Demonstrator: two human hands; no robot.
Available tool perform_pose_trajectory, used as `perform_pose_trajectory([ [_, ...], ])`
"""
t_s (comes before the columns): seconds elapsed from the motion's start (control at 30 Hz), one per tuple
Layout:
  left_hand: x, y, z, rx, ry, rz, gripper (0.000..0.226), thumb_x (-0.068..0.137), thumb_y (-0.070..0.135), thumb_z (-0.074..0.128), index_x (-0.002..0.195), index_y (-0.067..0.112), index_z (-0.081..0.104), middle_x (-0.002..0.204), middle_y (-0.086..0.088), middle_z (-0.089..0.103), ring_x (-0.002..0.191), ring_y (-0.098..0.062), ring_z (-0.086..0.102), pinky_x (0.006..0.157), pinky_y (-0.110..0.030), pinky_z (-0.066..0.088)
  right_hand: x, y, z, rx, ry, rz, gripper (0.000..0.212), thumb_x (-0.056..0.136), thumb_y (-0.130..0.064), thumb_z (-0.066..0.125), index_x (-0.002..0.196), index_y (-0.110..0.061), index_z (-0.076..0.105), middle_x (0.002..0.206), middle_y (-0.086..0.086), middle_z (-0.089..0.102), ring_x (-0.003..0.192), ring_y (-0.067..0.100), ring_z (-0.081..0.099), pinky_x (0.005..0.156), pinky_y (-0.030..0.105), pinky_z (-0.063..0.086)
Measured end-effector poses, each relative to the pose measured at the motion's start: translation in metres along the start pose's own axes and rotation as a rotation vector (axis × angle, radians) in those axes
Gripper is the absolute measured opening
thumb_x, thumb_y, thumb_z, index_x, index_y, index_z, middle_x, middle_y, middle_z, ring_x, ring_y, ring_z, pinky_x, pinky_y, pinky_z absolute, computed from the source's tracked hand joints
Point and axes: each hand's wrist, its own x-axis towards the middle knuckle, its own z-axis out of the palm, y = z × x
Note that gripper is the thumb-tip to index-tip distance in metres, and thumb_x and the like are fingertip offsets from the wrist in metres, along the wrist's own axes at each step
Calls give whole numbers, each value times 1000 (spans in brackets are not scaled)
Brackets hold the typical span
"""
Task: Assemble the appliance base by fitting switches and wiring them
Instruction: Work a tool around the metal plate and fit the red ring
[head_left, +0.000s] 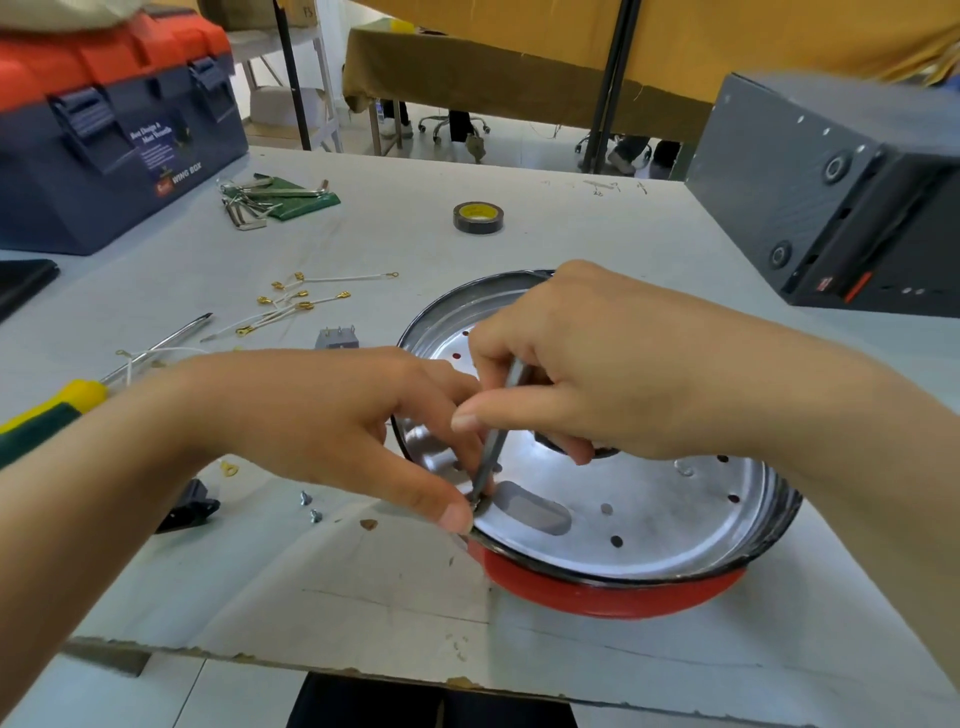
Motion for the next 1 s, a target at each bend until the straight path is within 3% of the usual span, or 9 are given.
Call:
perform_pose_trajectory([
  [0.1,0,0,0,-28,-17,-12,26,80,41,70,103,29,71,111,15,63,112,-14,56,95,-41,45,-2,-2,-3,-68,-24,-31,21,86,-42,59,75,-25,56,61,-22,59,60,-2,53,56,17,41],
  [0.2,1,1,-1,-43,-18,-31,33,79,41,69,109,28,69,117,18,62,116,-11,55,99,-38,42,-5,-3,-8,-89,-95,-43,7,86,-33,63,82,-29,59,71,-19,59,71,-4,53,58,17,39],
  [0.27,0,2,-1,-56,-12,-26,31,78,39,71,108,32,68,115,18,63,114,-9,56,98,-37,43,-4,-5,-9,-70,-97,-34,13,86,-33,64,76,-27,59,66,-16,62,63,-1,57,56,19,44],
  [0.37,-1,6,0,-75,11,-4,26,77,36,73,99,48,63,107,27,62,108,-2,57,94,-23,43,0,-7,-5,-165,-27,-41,35,84,-49,57,62,-21,54,47,-3,53,49,10,53,48,28,42],
  [0.47,-1,2,1,-51,37,-48,34,75,41,73,106,32,65,111,16,61,111,-9,56,94,-29,43,1,-7,-4,-310,42,-63,45,78,-61,40,62,-20,52,45,-3,43,48,12,47,49,32,39],
  [0.63,-1,4,1,-107,34,-48,35,75,36,75,108,38,62,114,24,61,113,-3,56,97,-25,43,1,-4,-11,-89,-156,-78,7,86,-34,62,82,-29,58,68,-26,62,66,-8,56,63,17,43],
  [0.73,-1,4,1,-85,37,-35,34,76,35,75,108,35,63,112,18,63,112,-9,57,96,-31,44,3,-4,-9,-94,-113,-72,26,85,-44,56,67,-26,55,53,-16,62,54,0,58,54,21,44],
  [0.83,0,2,2,-56,48,-56,41,74,38,75,110,21,65,108,7,64,107,-17,58,93,-37,44,7,-6,-4,-248,-26,-108,40,76,-60,38,61,-25,51,62,-37,53,62,-3,52,47,22,34],
  [1.0,-2,0,3,-124,50,-54,40,72,42,75,109,35,62,114,22,62,112,-3,56,96,-24,43,5,0,-9,-67,-150,-105,5,85,-34,63,83,-30,59,63,-32,58,66,-13,54,64,7,39],
])
